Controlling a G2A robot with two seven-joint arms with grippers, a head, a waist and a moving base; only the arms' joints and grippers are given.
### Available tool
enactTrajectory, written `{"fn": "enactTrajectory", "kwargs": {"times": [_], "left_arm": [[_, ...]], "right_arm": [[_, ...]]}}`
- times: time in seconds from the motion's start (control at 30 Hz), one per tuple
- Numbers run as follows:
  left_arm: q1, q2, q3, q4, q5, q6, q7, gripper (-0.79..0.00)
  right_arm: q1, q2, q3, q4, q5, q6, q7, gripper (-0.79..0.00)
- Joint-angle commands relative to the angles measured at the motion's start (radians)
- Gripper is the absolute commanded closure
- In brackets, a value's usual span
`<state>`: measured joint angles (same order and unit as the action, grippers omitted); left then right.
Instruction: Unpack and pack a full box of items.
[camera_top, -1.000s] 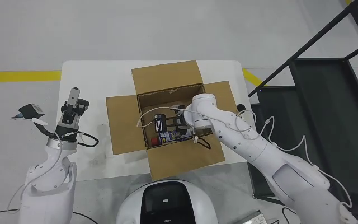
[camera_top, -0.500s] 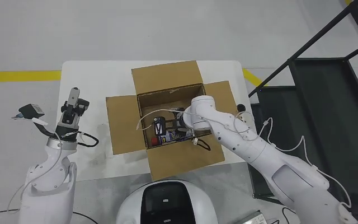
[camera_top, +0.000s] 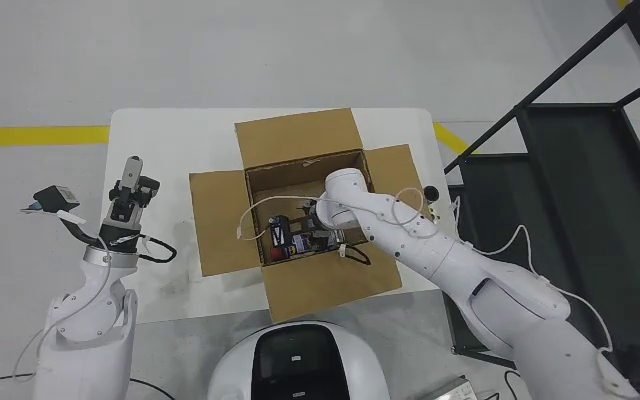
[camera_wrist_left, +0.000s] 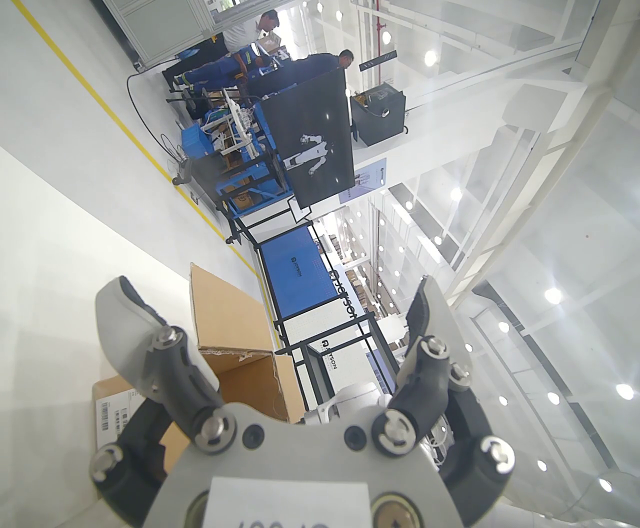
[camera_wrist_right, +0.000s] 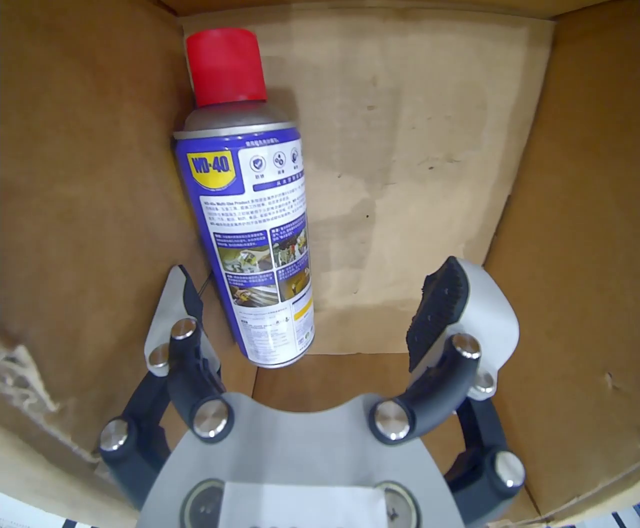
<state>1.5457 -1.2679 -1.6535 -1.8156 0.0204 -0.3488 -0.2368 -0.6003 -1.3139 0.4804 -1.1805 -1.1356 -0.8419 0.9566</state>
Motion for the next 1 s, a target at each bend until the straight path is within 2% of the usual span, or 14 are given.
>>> {"fn": "enactTrajectory", "kwargs": {"times": [0.0,0.23,0.43,0.47,0.5,0.53,0.57,0.8,0.97], "left_arm": [[0.000,0.000,0.000,0.000,0.000,0.000,0.000,-0.785],[0.000,0.000,0.000,0.000,0.000,0.000,0.000,-0.785],[0.000,0.000,0.000,0.000,0.000,0.000,0.000,-0.785],[0.000,0.000,0.000,0.000,0.000,0.000,0.000,-0.785],[0.000,0.000,0.000,0.000,0.000,0.000,0.000,-0.785],[0.000,0.000,0.000,0.000,0.000,0.000,0.000,-0.785],[0.000,0.000,0.000,0.000,0.000,0.000,0.000,-0.785],[0.000,0.000,0.000,0.000,0.000,0.000,0.000,-0.785],[0.000,0.000,0.000,0.000,0.000,0.000,0.000,-0.785]], "right_arm": [[0.015,-0.017,-0.021,0.042,0.008,-0.008,-0.011,-0.785],[0.057,-0.077,-0.082,0.164,0.012,-0.015,-0.057,-0.785],[0.080,-0.111,-0.109,0.227,-0.001,-0.017,-0.085,-0.785],[0.082,-0.115,-0.114,0.236,-0.006,-0.021,-0.083,-0.566],[0.084,-0.120,-0.117,0.244,-0.007,-0.021,-0.086,-0.308],[0.086,-0.123,-0.119,0.251,-0.008,-0.022,-0.091,-0.172],[0.087,-0.127,-0.121,0.259,-0.010,-0.023,-0.093,0.000],[0.093,-0.145,-0.127,0.292,-0.010,-0.034,-0.110,0.000],[0.095,-0.143,-0.110,0.298,0.003,-0.045,-0.126,0.000]]}}
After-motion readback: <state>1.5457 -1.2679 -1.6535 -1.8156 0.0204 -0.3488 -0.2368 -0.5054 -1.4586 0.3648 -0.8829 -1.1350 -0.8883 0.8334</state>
